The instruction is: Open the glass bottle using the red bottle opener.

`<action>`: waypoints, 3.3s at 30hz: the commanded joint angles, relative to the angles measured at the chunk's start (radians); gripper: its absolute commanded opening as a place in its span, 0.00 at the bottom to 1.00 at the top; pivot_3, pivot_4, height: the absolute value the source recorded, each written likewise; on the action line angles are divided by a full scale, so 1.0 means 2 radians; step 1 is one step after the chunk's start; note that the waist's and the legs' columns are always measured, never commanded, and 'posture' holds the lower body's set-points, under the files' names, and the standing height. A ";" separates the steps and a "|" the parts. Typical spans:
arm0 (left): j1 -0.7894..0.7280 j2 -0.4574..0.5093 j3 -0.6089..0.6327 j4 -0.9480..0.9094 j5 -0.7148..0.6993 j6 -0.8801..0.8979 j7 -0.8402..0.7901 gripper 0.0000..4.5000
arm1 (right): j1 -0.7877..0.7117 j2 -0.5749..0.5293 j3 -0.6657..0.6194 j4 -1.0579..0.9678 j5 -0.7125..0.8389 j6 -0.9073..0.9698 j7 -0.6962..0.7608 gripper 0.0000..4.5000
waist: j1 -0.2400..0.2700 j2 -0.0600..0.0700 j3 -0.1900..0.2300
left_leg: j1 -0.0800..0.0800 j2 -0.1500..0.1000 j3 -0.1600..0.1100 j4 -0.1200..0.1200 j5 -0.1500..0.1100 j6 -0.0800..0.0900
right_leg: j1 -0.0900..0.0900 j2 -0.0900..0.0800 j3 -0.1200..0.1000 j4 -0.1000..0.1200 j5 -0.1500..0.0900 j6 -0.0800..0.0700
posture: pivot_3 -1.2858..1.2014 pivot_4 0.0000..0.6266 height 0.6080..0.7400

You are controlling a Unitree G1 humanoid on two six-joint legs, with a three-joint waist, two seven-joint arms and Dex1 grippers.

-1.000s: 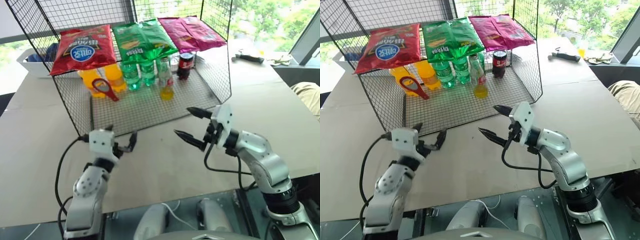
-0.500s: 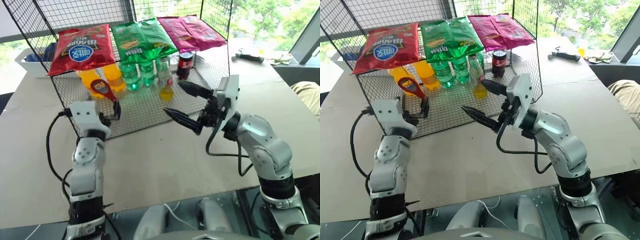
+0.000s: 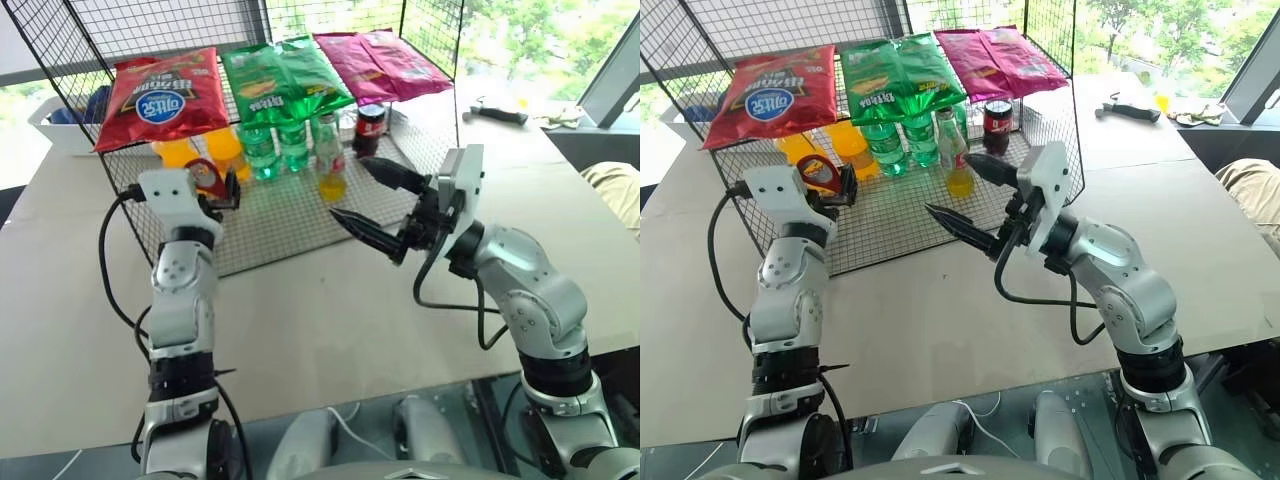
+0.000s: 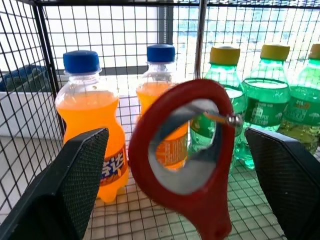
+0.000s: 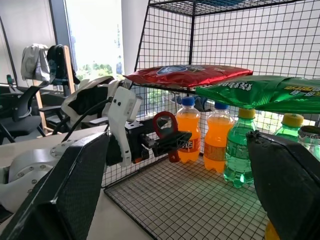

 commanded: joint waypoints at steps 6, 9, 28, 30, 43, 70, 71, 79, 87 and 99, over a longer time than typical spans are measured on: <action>0.018 -0.008 0.001 -0.026 -0.017 -0.015 -0.016 0.36 | 0.004 -0.001 0.003 -0.019 -0.005 -0.010 0.000 1.00 | 0.000 0.000 0.000 | 0.000 0.000 0.000 0.000 0.000 0.000 | 0.000 0.000 0.000 0.000 0.000 0.000 | 0.52 0.24 1.00; 0.024 -0.011 0.001 -0.031 -0.020 -0.012 -0.019 0.05 | 0.003 -0.001 0.003 -0.018 -0.005 -0.011 0.000 1.00 | 0.000 0.000 0.000 | 0.000 0.000 0.000 0.000 0.000 0.000 | 0.000 0.000 0.000 0.000 0.000 0.000 | 0.52 0.24 1.00; 0.039 -0.065 0.039 -0.094 -0.203 0.000 -0.054 0.02 | 0.002 0.002 0.007 -0.003 -0.012 -0.017 0.004 1.00 | 0.000 0.000 0.000 | 0.000 0.000 0.000 0.000 0.000 0.000 | 0.000 0.000 0.000 0.000 0.000 0.000 | 0.52 0.24 1.00; 0.044 -0.064 0.038 -0.093 -0.210 0.003 -0.057 0.02 | 0.003 0.002 0.007 -0.002 -0.013 -0.017 0.005 1.00 | 0.000 0.000 0.000 | 0.000 0.000 0.000 0.000 0.000 0.000 | 0.000 0.000 0.000 0.000 0.000 0.000 | 0.52 0.24 1.00; 0.122 -0.041 -0.020 -0.146 -0.338 0.133 -0.160 0.02 | 0.032 -0.062 -0.001 0.006 0.001 0.045 0.041 1.00 | 0.000 0.000 0.000 | 0.000 0.000 0.000 0.000 0.000 0.000 | 0.000 0.000 0.000 0.000 0.000 0.000 | 0.52 0.24 1.00; 0.082 0.092 -0.121 -0.144 -0.435 0.329 -0.373 0.00 | -0.040 -0.122 0.025 0.037 0.176 0.312 0.142 0.81 | 0.000 0.001 0.001 | -0.002 0.000 0.000 0.000 0.000 0.000 | -0.002 0.000 0.000 -0.001 0.000 0.000 | 0.52 0.24 1.00; 0.082 0.092 -0.122 -0.143 -0.433 0.329 -0.375 0.00 | -0.041 -0.122 0.025 0.037 0.177 0.314 0.144 0.74 | 0.000 0.001 0.001 | -0.003 0.000 0.000 0.000 0.000 0.000 | -0.002 0.000 -0.001 -0.001 0.000 0.000 | 0.52 0.24 1.00; 0.083 0.097 -0.128 -0.141 -0.417 0.325 -0.389 0.00 | -0.045 -0.127 0.027 0.040 0.179 0.319 0.154 0.02 | 0.000 0.001 0.001 | -0.007 0.000 0.000 0.001 0.000 0.000 | -0.006 0.000 -0.001 -0.001 0.000 0.000 | 0.52 0.24 1.00; 0.084 0.096 -0.125 -0.155 -0.397 0.294 -0.416 0.00 | -0.020 -0.128 0.019 0.026 0.193 0.339 0.133 0.02 | 0.001 0.001 0.001 | -0.007 0.000 0.000 0.001 0.000 0.000 | -0.006 0.000 0.000 -0.001 0.000 0.000 | 0.52 0.24 1.00; 0.110 0.094 -0.083 -0.157 -0.375 0.259 -0.388 0.98 | 0.066 -0.099 -0.015 0.041 0.068 0.218 0.008 0.00 | 0.001 0.000 0.001 | -0.007 0.000 0.000 0.001 0.000 0.000 | -0.006 -0.001 0.000 0.000 0.000 0.000 | 0.52 0.24 1.00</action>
